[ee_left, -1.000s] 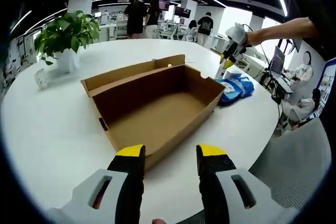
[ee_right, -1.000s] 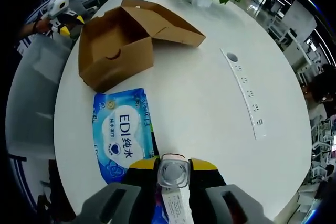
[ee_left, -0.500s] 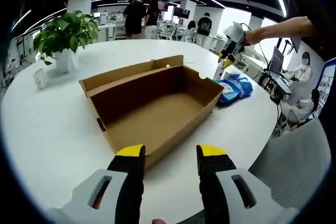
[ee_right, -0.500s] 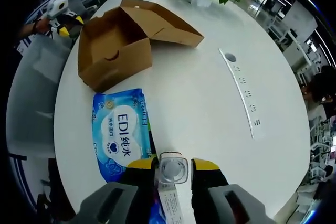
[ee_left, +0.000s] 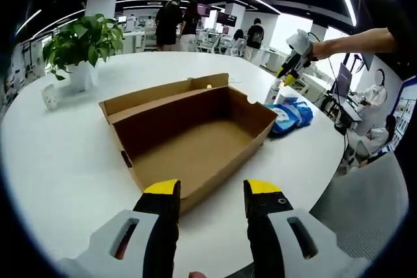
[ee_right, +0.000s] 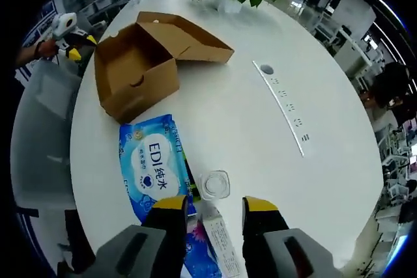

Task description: Operate the shoe box by opening the lid, removing the specified soft item, and placing it in the target area until the item is outside and the box remains undamaged.

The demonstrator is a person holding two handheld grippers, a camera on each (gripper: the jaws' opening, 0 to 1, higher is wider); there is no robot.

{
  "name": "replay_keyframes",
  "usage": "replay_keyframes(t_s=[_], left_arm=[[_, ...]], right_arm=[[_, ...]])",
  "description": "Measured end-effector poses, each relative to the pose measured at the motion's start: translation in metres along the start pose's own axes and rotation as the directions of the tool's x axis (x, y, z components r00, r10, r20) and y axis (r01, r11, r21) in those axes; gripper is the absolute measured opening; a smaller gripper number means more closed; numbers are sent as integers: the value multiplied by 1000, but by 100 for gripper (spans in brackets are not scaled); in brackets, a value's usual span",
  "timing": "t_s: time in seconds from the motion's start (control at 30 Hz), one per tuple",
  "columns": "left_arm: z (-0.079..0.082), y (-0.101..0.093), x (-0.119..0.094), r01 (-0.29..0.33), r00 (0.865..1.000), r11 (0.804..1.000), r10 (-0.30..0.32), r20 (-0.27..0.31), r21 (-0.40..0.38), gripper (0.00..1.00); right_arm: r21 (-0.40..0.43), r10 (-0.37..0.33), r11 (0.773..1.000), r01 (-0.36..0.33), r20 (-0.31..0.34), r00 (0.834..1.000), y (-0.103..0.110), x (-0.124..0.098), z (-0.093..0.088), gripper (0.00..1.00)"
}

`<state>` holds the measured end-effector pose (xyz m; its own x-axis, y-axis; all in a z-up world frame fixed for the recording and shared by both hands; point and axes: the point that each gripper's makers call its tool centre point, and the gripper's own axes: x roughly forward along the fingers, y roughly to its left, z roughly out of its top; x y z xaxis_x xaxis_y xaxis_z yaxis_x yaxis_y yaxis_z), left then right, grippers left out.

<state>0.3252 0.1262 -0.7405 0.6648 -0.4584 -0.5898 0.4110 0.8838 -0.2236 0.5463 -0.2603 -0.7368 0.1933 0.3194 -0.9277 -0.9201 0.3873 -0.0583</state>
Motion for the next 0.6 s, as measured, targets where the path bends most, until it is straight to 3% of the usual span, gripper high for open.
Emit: replay_keyframes(t_s=[0.07, 0.17, 0.3, 0.4, 0.5, 0.6], left_arm=[[2, 0, 0, 4, 1000, 1000, -4, 4, 2, 39], [5, -2, -1, 10, 1000, 1000, -10, 11, 1, 39], [7, -1, -4, 19, 1000, 1000, -19, 17, -1, 39], [6, 4, -6, 19, 1000, 1000, -19, 18, -5, 39], [8, 7, -9, 19, 999, 1000, -19, 28, -22, 39], [9, 10, -11, 17, 999, 1000, -16, 30, -23, 39]], right_arm=[[101, -9, 995, 2, 66, 998, 2, -7, 3, 30], [202, -31, 979, 8, 114, 993, 4, -15, -2, 30], [397, -89, 918, -15, 242, 966, 8, -30, -2, 30], [444, -121, 896, -16, 278, 953, 13, -38, -6, 30], [528, -178, 849, -19, 320, 931, 18, -46, -12, 31], [571, -225, 821, -13, 344, 912, 24, -51, -15, 32]])
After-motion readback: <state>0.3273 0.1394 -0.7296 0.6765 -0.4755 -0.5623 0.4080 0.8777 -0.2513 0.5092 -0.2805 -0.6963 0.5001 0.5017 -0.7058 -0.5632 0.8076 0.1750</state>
